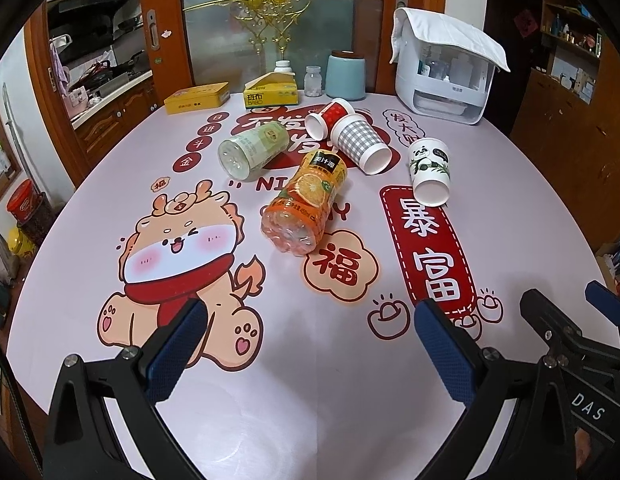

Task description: Flip cup upright

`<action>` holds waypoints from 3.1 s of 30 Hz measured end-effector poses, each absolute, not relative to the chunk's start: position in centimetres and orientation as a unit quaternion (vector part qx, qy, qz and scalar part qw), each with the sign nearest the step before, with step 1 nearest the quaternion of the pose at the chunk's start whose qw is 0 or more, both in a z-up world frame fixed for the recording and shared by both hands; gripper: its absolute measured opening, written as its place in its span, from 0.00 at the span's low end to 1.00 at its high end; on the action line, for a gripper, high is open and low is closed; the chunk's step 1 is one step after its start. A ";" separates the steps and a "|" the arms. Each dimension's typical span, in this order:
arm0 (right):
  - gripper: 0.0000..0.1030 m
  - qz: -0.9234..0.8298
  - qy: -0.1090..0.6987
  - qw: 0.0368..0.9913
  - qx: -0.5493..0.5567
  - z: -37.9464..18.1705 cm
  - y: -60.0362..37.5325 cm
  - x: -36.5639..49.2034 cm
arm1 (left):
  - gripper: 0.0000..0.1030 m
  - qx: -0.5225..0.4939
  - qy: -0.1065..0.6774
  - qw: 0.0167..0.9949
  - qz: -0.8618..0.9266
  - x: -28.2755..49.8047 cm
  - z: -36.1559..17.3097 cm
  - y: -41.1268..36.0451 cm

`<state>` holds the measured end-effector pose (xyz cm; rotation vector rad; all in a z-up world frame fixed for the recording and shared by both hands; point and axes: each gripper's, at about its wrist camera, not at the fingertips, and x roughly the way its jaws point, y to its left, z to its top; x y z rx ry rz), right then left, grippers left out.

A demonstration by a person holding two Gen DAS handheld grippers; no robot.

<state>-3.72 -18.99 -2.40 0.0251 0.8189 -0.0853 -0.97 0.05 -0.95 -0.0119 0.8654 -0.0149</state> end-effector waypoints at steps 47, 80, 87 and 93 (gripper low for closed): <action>0.87 -0.020 0.442 0.897 0.002 -3.9 -19.8 8.6 | 0.99 0.024 0.512 0.855 -0.079 15.9 -4.8 1.1; 0.78 0.012 0.505 0.863 0.019 -8.5 -18.8 10.9 | 0.56 -0.058 0.602 0.787 -0.120 18.9 -6.8 0.5; 0.78 -0.009 0.501 0.865 0.023 -8.2 -19.9 9.6 | 0.56 -0.101 0.598 0.786 -0.123 14.6 -5.8 0.1; 0.78 -0.024 0.504 0.863 0.028 -8.3 -21.1 8.3 | 0.56 -0.145 0.597 0.781 -0.110 12.0 -7.3 0.1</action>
